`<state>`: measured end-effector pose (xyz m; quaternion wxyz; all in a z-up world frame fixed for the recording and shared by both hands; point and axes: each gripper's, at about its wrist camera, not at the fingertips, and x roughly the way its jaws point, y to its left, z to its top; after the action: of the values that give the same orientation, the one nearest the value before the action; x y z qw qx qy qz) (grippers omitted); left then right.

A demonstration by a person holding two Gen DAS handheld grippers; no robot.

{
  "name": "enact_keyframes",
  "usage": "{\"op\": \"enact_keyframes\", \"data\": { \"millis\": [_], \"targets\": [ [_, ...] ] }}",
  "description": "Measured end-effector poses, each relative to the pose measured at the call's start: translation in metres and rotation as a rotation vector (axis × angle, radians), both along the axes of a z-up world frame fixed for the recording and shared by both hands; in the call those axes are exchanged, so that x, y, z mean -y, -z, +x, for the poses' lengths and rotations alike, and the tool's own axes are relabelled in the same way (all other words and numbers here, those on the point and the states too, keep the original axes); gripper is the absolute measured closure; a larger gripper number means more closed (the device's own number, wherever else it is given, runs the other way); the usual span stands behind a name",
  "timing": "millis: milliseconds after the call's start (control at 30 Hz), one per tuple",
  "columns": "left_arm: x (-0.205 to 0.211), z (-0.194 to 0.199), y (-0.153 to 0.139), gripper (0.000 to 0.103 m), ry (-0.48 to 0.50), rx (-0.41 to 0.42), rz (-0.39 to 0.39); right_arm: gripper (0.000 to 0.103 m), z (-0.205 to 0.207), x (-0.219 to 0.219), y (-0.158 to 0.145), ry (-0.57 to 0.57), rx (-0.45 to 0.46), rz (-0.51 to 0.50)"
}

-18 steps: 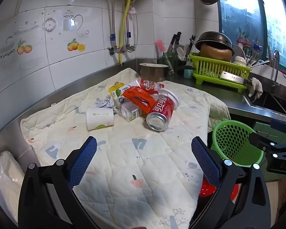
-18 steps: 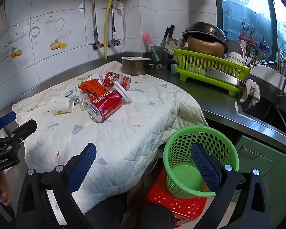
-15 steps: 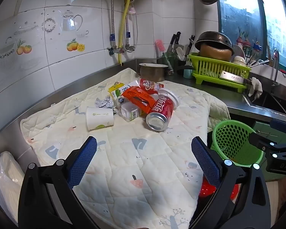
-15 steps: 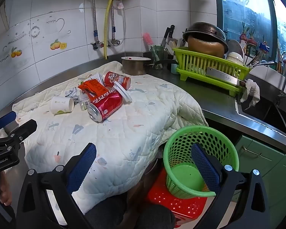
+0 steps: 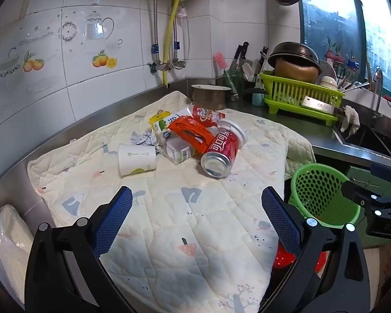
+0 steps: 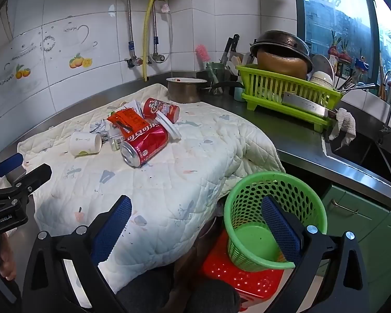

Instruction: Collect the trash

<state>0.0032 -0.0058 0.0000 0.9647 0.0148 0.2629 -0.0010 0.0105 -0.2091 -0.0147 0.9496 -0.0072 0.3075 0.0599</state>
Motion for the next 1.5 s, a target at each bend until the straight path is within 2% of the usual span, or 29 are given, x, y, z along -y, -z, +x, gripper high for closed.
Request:
{"op": "enact_keyframes", "data": {
  "millis": [1500],
  "targets": [
    [-0.0110,-0.0026,0.0005,0.005,-0.008,-0.002,-0.007,0.007,0.0005,-0.0018,-0.0014,-0.004,0.000,0.004]
  ]
}}
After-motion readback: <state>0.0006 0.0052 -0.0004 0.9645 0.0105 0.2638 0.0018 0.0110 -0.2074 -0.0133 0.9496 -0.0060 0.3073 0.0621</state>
